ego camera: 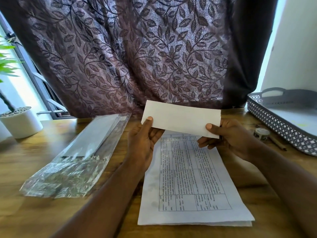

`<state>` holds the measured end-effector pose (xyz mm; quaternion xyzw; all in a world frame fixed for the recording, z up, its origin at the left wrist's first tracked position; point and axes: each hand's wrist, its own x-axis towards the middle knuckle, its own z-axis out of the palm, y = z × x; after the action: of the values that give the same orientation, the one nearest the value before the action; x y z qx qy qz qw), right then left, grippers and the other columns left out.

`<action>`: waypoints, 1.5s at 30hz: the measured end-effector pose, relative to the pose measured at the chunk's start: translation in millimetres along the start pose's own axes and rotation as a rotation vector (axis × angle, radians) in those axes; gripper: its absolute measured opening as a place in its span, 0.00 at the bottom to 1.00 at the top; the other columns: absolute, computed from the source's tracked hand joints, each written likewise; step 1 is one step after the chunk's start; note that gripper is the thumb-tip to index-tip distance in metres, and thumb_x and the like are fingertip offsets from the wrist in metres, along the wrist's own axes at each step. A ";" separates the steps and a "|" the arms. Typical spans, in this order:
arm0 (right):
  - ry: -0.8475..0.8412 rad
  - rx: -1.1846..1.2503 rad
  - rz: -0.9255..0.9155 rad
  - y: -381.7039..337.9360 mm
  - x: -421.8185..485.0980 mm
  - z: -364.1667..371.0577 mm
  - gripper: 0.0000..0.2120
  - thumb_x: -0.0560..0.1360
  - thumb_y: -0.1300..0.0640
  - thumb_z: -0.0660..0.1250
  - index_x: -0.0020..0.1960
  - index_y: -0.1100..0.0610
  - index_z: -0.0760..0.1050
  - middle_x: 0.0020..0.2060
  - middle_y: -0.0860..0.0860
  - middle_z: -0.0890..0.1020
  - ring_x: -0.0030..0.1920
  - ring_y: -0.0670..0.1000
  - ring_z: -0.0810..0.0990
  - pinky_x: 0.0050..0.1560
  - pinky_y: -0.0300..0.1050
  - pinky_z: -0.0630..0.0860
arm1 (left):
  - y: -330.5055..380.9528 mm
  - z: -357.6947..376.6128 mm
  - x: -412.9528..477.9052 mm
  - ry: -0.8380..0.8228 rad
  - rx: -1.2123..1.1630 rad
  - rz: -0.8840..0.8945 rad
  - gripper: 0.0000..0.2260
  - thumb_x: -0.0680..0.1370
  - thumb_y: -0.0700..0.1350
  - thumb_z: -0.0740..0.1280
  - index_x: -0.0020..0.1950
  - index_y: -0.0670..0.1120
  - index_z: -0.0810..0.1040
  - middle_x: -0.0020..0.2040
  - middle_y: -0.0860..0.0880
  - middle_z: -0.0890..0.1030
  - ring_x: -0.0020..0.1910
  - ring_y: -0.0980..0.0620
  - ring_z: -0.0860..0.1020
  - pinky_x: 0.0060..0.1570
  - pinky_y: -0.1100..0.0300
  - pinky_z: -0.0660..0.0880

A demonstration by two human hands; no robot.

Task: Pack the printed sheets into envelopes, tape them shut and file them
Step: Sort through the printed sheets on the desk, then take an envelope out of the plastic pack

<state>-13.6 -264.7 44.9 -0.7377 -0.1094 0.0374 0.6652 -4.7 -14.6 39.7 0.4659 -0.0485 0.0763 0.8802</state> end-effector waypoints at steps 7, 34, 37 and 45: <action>0.117 0.017 0.029 1.1 -1.2 -4.1 0.18 0.85 0.49 0.54 0.59 0.60 0.77 0.45 0.64 0.87 0.45 0.66 0.86 0.43 0.54 0.80 | -5.1 -14.7 10.6 -0.032 0.320 0.067 0.18 0.79 0.30 0.64 0.67 0.42 0.78 0.57 0.45 0.85 0.55 0.46 0.84 0.54 0.52 0.81; 0.319 -0.879 0.156 21.3 16.1 -19.5 0.07 0.73 0.51 0.76 0.48 0.53 0.82 0.43 0.47 0.82 0.43 0.47 0.79 0.36 0.40 0.70 | -27.5 -49.0 36.7 0.037 1.522 0.400 0.11 0.78 0.45 0.68 0.58 0.45 0.83 0.56 0.46 0.83 0.52 0.48 0.80 0.51 0.56 0.75; 0.362 -0.898 0.116 23.3 11.2 -15.5 0.07 0.74 0.53 0.75 0.50 0.52 0.82 0.45 0.47 0.82 0.45 0.48 0.79 0.37 0.40 0.70 | -25.8 -46.1 28.3 0.047 1.540 0.477 0.10 0.79 0.42 0.67 0.59 0.43 0.82 0.57 0.45 0.83 0.53 0.48 0.80 0.49 0.63 0.69; 0.464 -0.749 -0.177 -10.8 -13.6 44.4 0.03 0.75 0.57 0.73 0.48 0.50 0.82 0.39 0.45 0.84 0.37 0.47 0.80 0.37 0.38 0.72 | 28.8 -76.5 -35.7 -0.155 1.568 0.830 0.08 0.75 0.39 0.66 0.50 0.40 0.84 0.50 0.43 0.85 0.50 0.47 0.81 0.55 0.61 0.71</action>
<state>-36.9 -223.4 49.4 -0.9043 -0.0260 -0.2284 0.3597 -43.8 61.5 14.6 0.8830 -0.2065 0.3687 0.2040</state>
